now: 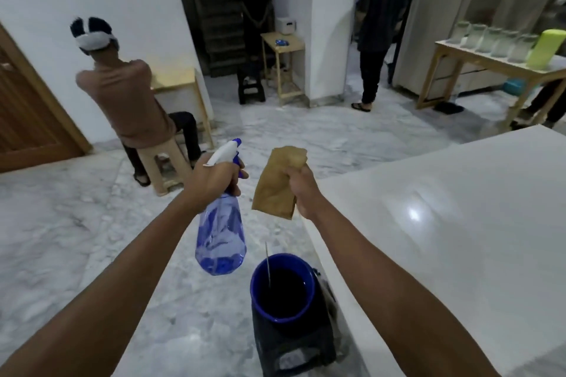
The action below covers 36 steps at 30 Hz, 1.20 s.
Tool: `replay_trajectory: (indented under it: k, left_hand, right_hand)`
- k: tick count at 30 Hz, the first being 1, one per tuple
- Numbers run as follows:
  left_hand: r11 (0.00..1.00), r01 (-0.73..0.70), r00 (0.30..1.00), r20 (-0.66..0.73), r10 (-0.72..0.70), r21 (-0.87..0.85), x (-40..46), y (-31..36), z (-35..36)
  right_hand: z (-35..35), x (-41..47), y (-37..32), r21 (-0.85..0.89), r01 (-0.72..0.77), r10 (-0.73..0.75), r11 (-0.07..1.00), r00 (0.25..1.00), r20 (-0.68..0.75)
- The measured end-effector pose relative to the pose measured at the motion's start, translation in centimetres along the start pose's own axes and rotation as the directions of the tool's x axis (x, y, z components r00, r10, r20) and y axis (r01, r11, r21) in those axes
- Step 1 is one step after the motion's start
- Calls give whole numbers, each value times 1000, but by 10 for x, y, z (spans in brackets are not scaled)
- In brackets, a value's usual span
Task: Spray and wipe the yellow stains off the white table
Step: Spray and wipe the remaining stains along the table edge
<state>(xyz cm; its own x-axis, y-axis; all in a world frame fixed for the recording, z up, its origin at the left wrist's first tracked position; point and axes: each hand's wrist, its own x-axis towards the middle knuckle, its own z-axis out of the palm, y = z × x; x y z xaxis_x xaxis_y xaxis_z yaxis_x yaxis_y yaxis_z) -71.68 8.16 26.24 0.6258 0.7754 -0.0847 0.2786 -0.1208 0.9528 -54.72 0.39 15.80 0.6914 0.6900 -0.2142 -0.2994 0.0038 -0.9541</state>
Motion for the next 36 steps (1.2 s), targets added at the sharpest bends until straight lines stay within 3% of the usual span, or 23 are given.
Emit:
replay_trajectory:
  k: [5, 10, 17, 22, 31, 36]
  left_hand:
    - [996, -86, 995, 43, 85, 32, 74, 12, -61]
    - [988, -143, 986, 93, 137, 64, 139, 18, -106]
    - [988, -131, 968, 224, 110, 81, 250, -1, -128]
    - [974, -192, 926, 350, 139, 121, 339, -9, -119]
    - [908, -367, 866, 432, 253, 203, 515, -27, -53]
    - [953, -271, 863, 472, 178, 136, 585, -46, 1]
  right_hand:
    - [76, 67, -12, 91, 49, -37, 995, 991, -130]
    - [132, 119, -14, 161, 98, -72, 982, 985, -159]
    - [171, 189, -8, 213, 79, -25, 974, 969, -244]
    - [175, 261, -12, 264, 88, 12, 961, 935, -355]
    - [136, 408, -18, 480, 226, 96, 848, 824, -558]
    - [99, 449, -12, 488, 197, 197, 850, 740, -643]
